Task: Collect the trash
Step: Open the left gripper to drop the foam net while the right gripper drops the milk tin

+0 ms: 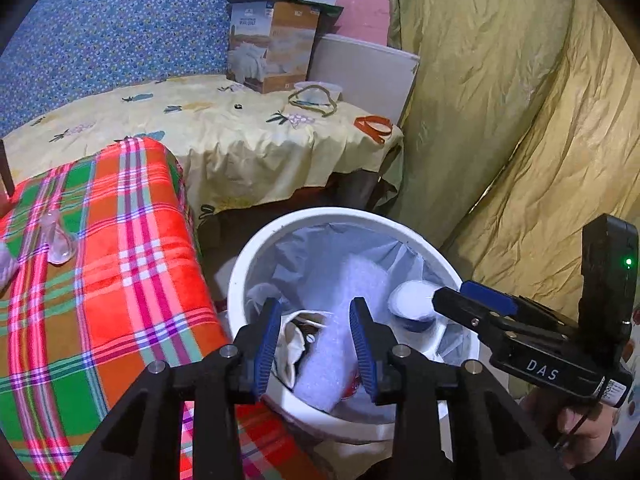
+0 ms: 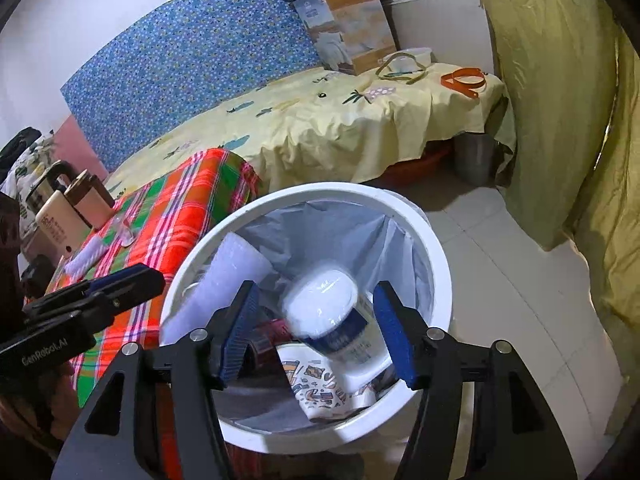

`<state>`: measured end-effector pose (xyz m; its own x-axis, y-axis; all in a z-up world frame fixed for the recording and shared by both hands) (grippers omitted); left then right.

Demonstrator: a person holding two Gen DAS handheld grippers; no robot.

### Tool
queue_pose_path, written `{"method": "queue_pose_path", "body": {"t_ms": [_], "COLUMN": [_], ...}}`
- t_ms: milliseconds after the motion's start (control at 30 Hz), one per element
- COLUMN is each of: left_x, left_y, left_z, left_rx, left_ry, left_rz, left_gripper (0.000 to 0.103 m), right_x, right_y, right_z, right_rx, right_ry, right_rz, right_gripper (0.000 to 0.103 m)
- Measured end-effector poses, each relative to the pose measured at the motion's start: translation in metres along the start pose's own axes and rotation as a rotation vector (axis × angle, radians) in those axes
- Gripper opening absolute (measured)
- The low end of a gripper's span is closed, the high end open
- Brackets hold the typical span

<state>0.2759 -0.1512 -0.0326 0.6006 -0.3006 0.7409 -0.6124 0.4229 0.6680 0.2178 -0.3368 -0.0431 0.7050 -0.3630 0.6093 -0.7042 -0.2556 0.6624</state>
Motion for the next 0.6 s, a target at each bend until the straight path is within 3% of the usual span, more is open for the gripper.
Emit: {"method": "queue_pose_path", "body": {"t_ms": [600], "left_x": [-0.043], "left_y": [0.076], "left_z": [-0.021], "left_rx": [0.111], "left_ry": [0.052], "left_rz": [0.047], "left_gripper": [0.036], "right_x": [-0.026], "right_y": [0.033], "right_z": [-0.046], "right_rx": [0.076], "right_ry": [0.112], "right_rz": [0.006], "right_gripper": [0.061]}}
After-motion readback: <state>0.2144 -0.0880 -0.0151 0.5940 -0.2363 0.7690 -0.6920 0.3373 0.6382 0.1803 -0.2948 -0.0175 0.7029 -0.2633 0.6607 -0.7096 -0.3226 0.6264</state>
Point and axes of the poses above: each gripper's, at about its wrist camera, not at the fingertips, and y roughly against the way its jaws point, z to its right, x to its top, the point moved 2 cm from there along -y, roughly the way its jaws point, and after that the axes turned 14 degrees about -y, right-handed, at the moved point
